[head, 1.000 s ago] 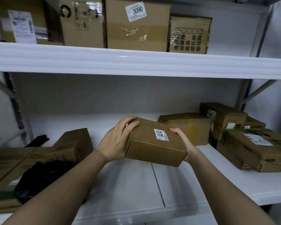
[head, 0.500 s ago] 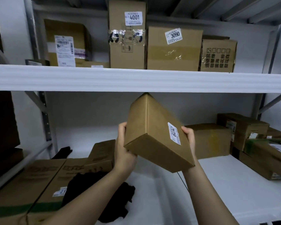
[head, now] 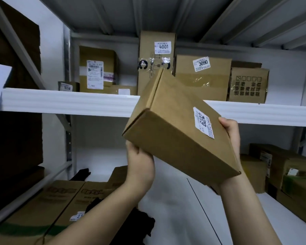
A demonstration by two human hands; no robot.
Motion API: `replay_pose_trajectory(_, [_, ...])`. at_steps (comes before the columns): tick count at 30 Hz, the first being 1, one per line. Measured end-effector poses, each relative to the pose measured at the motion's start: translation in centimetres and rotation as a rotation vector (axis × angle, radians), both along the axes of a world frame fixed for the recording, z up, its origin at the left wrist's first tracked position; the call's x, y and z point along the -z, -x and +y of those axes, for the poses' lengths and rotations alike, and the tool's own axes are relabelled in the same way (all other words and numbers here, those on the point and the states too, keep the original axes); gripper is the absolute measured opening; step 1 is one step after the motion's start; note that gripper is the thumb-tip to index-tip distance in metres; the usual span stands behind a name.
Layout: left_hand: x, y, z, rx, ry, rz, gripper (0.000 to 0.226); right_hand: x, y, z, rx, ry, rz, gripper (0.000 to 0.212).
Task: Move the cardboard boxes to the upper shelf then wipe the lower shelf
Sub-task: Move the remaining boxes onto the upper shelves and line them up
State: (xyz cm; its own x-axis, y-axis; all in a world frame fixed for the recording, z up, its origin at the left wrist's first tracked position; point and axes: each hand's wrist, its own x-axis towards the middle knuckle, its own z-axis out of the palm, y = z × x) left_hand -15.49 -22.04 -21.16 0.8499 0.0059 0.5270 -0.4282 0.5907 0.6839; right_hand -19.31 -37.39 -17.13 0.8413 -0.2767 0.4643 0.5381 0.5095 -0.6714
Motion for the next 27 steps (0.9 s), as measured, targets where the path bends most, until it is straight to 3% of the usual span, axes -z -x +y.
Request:
replay_pose_trajectory(2, [-2.1,0.7,0.8,-0.114,0.071,-0.091,0.029,-1.0,0.8,0.0,0.077,0.029,0.013,0.036])
replay_pose_trajectory(6, [-3.6,2.5,2.2,-0.076,0.195,-0.244,0.038,-3.7,1.3,1.0,0.278,0.096,-0.109,0.031])
replay_pose_trajectory(8, [-4.4,3.0,2.5,-0.059,0.223,-0.225,0.061,-5.5,1.0,2.3,0.374,0.132,-0.175,0.024])
replay_pose_trajectory(10, [-5.7,2.8,2.6,-0.08,0.173,-0.185,0.068,-7.4,0.2,3.8,0.45,0.168,-0.219,0.014])
replay_pose_trajectory(13, [-8.6,1.9,3.5,-0.091,-0.004,-0.138,0.072,-9.6,-1.5,5.7,0.512,0.294,-0.231,0.014])
replay_pose_trajectory(23, [-18.9,-5.9,12.1,-0.254,-0.278,0.109,0.061,-14.9,-7.7,11.0,0.391,0.771,-0.071,0.026])
replay_pose_trajectory(27, [-21.9,-9.5,15.2,-0.297,-0.397,0.1,0.025,-17.0,-11.4,13.6,0.343,0.885,0.038,0.038])
